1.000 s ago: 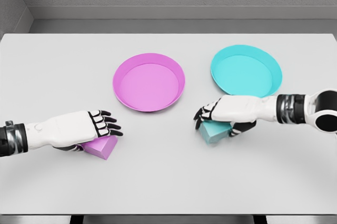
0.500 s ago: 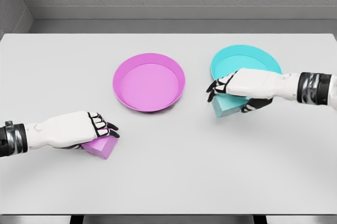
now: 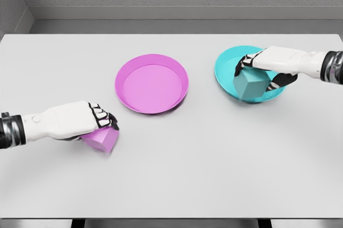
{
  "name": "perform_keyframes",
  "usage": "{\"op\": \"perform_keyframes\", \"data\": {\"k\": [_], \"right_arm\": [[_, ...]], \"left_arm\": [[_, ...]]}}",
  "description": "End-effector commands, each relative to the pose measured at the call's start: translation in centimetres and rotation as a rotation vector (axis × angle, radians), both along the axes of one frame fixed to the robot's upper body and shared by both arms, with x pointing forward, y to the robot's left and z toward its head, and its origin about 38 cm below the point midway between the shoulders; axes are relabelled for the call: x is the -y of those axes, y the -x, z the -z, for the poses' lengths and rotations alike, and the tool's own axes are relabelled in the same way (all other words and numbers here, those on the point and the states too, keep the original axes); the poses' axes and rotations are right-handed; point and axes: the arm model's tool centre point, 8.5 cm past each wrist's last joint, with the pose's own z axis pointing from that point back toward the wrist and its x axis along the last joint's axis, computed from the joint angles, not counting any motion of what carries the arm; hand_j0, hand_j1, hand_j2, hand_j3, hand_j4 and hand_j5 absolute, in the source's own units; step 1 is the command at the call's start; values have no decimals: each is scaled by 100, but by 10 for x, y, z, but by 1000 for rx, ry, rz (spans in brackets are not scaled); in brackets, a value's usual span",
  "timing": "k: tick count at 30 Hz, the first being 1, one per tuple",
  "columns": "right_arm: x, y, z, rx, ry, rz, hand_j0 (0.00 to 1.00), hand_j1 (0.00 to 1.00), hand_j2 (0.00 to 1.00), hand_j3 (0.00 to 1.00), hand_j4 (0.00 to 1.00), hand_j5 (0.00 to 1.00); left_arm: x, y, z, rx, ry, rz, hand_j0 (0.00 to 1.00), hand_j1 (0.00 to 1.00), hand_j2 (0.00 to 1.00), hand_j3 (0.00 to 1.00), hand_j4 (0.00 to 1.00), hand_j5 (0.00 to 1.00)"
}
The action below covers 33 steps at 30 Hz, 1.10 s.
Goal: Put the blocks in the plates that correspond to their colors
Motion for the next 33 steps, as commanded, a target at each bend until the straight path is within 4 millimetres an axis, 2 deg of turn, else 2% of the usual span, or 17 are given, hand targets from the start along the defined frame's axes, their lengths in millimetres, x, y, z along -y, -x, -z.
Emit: {"op": "perform_keyframes", "data": {"k": [1, 11, 17, 21, 23, 24, 25, 26, 33], "right_arm": [[5, -5, 3, -13, -12, 29, 60, 60, 60, 60, 60, 60], [11, -24, -4, -10, -27, 121, 61, 61, 61, 61, 61, 61], [2, -37, 1, -24, -55, 132, 62, 62, 62, 62, 62, 62], [7, -42, 1, -27, -58, 154, 63, 63, 63, 63, 63, 63], [8, -43, 1, -26, -58, 159, 66, 66, 66, 66, 66, 66], [8, -43, 1, -27, -58, 159, 73, 73, 73, 73, 73, 73], [11, -45, 2, -33, -57, 178, 84, 84, 84, 84, 84, 84], [16, -48, 3, -47, -59, 236, 100, 100, 100, 100, 100, 100], [14, -47, 2, -47, -60, 241, 100, 100, 100, 100, 100, 100]], "left_arm": [[0, 0, -3, -4, 17, -3, 48, 48, 48, 48, 48, 48], [4, -18, -37, 60, 72, 2, 46, 46, 46, 46, 46, 46], [24, -31, -55, 113, 130, 32, 46, 46, 46, 46, 46, 46], [36, -38, -64, 145, 153, 50, 46, 46, 46, 46, 46, 46], [41, -46, -67, 162, 166, 46, 46, 46, 46, 46, 46, 46], [45, -48, -68, 171, 172, 51, 46, 46, 46, 46, 46, 46], [50, -51, -69, 179, 175, 59, 46, 46, 46, 46, 46, 46], [60, -55, -70, 184, 175, 78, 46, 46, 46, 46, 46, 46], [81, -78, -64, 169, 179, 86, 46, 46, 46, 46, 46, 46]]}}
